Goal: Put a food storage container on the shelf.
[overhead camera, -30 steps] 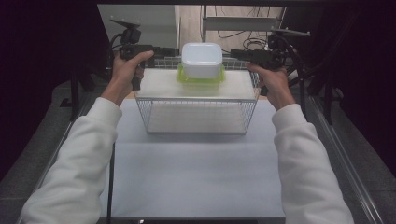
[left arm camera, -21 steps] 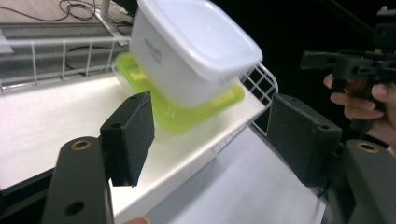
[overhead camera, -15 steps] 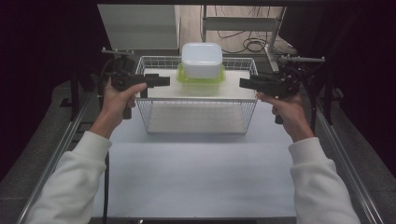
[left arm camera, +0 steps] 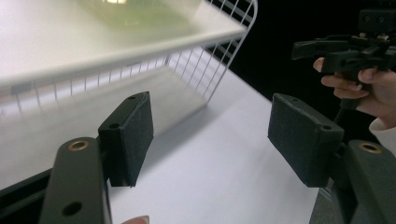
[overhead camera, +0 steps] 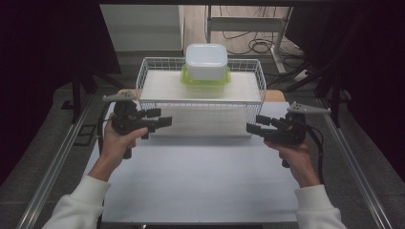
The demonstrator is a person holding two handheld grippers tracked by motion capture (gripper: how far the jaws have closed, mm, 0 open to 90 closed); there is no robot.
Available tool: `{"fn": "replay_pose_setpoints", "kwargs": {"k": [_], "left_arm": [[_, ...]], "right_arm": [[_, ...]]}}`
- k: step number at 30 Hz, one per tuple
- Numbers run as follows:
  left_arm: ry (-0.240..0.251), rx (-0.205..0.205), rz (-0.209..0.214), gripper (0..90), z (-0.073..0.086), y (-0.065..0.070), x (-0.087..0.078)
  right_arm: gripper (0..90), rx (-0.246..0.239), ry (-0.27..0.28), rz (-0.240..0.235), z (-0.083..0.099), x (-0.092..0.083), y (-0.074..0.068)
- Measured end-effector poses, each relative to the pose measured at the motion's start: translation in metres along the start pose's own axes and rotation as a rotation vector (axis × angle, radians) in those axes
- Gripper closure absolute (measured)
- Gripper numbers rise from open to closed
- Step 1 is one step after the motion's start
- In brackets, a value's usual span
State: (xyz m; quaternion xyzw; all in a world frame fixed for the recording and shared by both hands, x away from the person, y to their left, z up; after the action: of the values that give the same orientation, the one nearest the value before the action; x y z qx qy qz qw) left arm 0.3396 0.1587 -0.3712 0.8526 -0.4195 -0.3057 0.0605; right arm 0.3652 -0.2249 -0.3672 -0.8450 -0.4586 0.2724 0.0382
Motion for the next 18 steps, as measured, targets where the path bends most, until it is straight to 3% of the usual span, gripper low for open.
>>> {"fn": "replay_pose_setpoints", "kwargs": {"k": [4,7,9,15,18], "left_arm": [[-0.01,-0.028,-0.024,31.2,0.029,-0.001,0.002],[-0.055,-0.024,-0.057,31.0,0.051,-0.003,0.006],[-0.084,-0.029,-0.055,30.7,0.067,-0.005,0.009],[-0.131,-0.082,-0.07,30.5,0.1,-0.012,0.018],[-0.164,-0.076,-0.096,30.1,0.11,-0.015,0.023]], "right_arm": [[31.3,0.036,0.0,0.004,0.027,-0.001,0.006],[31.3,0.054,0.002,0.004,0.043,-0.002,0.008],[31.3,0.057,-0.009,0.0,0.052,-0.002,0.007],[29.6,0.054,-0.106,0.029,0.081,0.012,0.005],[27.0,0.045,-0.155,0.044,0.092,0.02,0.004]]}}
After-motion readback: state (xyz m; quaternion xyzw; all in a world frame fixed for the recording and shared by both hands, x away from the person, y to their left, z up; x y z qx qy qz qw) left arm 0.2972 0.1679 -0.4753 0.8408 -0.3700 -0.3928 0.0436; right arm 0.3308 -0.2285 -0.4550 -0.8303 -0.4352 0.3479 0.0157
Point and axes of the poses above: each handheld gripper's, and its own axes: x roughly forward along the jaws, z roughly out of its underside, y roughly to its right, the point moved 4 cm from there along x, roughly forward along the jaws, and after that the axes turned 6 degrees about -y, right-handed, at the moved point
